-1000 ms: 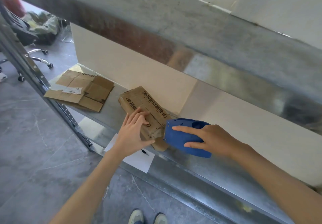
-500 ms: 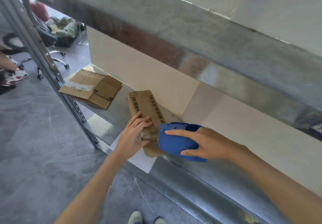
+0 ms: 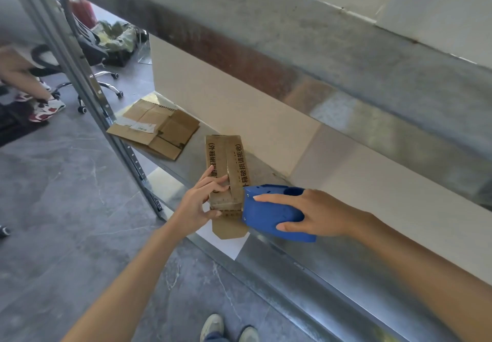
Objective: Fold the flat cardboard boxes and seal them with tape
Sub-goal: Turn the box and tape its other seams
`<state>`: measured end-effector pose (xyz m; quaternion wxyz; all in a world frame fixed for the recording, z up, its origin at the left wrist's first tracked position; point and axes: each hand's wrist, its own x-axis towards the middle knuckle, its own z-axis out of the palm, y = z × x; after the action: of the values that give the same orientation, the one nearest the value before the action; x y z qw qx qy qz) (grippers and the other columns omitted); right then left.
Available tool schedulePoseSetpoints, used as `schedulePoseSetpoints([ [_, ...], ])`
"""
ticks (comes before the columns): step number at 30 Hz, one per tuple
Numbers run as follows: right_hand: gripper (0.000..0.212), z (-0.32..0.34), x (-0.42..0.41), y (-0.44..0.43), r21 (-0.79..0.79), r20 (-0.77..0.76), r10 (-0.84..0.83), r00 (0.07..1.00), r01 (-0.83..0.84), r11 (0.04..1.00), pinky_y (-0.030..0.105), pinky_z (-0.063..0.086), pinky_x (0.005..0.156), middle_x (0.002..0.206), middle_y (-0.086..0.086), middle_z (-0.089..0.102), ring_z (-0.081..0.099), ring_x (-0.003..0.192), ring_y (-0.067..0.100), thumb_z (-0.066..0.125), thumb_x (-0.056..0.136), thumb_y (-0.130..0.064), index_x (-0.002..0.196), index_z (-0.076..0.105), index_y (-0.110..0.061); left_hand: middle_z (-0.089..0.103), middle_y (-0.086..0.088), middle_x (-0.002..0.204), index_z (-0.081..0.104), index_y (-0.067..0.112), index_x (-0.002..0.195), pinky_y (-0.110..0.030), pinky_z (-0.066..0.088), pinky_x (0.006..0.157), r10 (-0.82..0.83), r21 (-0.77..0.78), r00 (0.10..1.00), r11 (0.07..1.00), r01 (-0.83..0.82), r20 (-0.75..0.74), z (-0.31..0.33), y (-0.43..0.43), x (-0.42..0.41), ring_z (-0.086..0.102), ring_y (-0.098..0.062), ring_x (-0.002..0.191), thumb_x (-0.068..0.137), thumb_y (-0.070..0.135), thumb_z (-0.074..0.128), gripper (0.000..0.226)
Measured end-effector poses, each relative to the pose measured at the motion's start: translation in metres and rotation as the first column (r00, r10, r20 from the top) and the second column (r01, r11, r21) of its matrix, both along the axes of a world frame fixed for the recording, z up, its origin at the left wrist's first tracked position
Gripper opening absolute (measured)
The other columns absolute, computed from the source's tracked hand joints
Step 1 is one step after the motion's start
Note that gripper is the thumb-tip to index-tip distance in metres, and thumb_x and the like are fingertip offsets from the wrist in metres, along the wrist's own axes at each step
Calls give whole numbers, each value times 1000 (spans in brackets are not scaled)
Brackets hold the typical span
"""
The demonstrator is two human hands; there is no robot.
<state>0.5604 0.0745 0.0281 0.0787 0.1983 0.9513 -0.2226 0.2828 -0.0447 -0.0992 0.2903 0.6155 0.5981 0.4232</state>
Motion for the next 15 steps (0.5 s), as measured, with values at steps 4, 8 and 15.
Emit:
schedulePoseSetpoints([
  [4,64,0,24,13,15,58,-61,996,61,998,16,38,53,60,-17,52,46,52,8,55,92,-53,136,14,-76,45,7,148,59,20,120,-40,49,104,-10,6,1000,1000,10,-9,-3,1,-1,10,-12,152,73,-7,81,58],
  [8,65,4,41,21,39,110,-136,985,132,990,20,37,49,58,-22,50,45,50,9,55,92,-54,134,12,-78,42,20,149,57,30,121,-23,49,98,-4,19,999,1000,5,-36,-3,1,-1,10,-7,151,74,-5,81,64],
  [15,63,6,49,12,192,140,-236,962,207,959,15,28,53,64,-23,54,49,59,0,51,93,-55,139,11,-72,38,28,147,60,23,119,-1,38,95,31,34,997,999,-29,-64,-7,2,1,9,-1,150,73,-5,81,58],
])
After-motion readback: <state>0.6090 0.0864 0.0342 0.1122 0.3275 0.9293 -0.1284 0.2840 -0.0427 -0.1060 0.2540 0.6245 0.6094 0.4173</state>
